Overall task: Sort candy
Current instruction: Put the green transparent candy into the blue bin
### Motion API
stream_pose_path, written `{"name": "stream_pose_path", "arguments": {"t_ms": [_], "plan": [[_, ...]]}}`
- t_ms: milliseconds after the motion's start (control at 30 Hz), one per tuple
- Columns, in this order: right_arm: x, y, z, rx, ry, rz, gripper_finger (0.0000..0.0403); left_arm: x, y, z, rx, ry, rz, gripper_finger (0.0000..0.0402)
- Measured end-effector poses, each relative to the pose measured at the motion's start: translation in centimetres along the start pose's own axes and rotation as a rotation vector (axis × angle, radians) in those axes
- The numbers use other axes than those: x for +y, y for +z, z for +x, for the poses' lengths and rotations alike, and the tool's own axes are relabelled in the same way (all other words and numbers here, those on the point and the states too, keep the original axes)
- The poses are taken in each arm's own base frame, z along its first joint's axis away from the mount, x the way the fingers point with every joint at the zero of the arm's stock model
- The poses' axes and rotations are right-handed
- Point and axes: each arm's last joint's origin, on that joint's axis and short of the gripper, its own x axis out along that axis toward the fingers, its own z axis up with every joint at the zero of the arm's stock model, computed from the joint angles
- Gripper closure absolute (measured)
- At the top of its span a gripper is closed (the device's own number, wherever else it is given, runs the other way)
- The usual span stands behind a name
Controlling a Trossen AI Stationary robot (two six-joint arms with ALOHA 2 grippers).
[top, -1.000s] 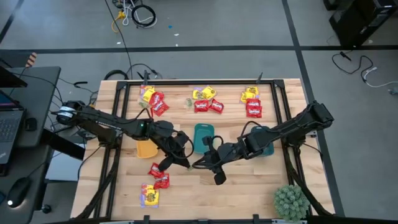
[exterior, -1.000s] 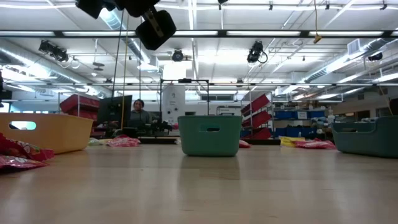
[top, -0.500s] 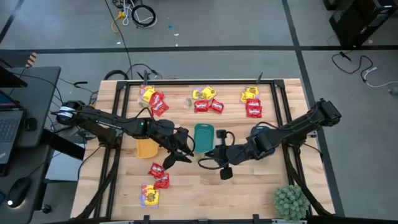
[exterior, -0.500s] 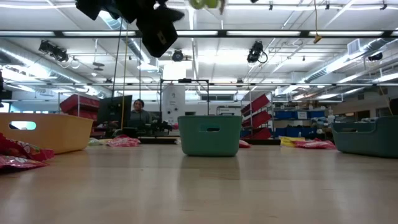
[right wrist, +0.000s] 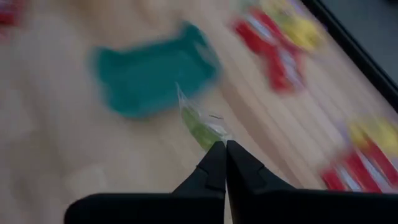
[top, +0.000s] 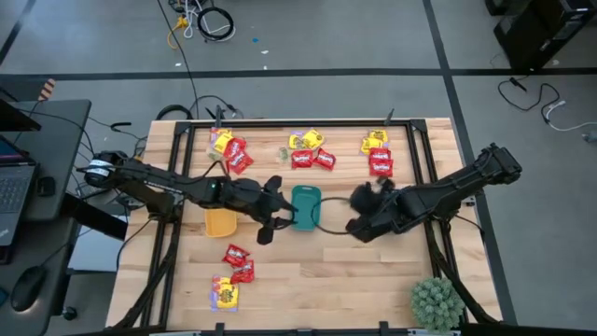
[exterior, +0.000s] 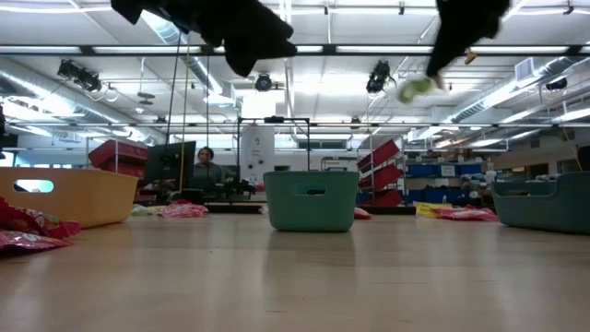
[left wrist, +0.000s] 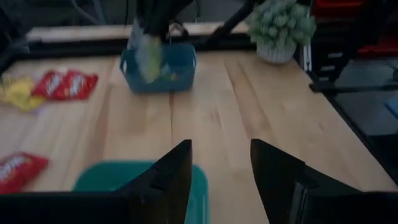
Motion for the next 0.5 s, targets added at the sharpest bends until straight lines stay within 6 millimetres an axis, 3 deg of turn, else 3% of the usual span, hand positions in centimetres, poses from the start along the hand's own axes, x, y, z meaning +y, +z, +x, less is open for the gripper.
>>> {"name": "stream_pose_path", "arguments": {"t_ms": [233, 500], "plan": [[-2.3, -2.8, 0.2, 0.149, -0.279, 0.269, 0.0403, 0.4, -0.8, 0.1, -0.113, 0.027, 0.069, 0.0236], [-2.8, -5.7, 2.3, 0.298, -0.390, 0.485, 0.0403, 1.2, -2.8, 0.0, -0.138, 0.054, 0.088, 0.0236]]}}
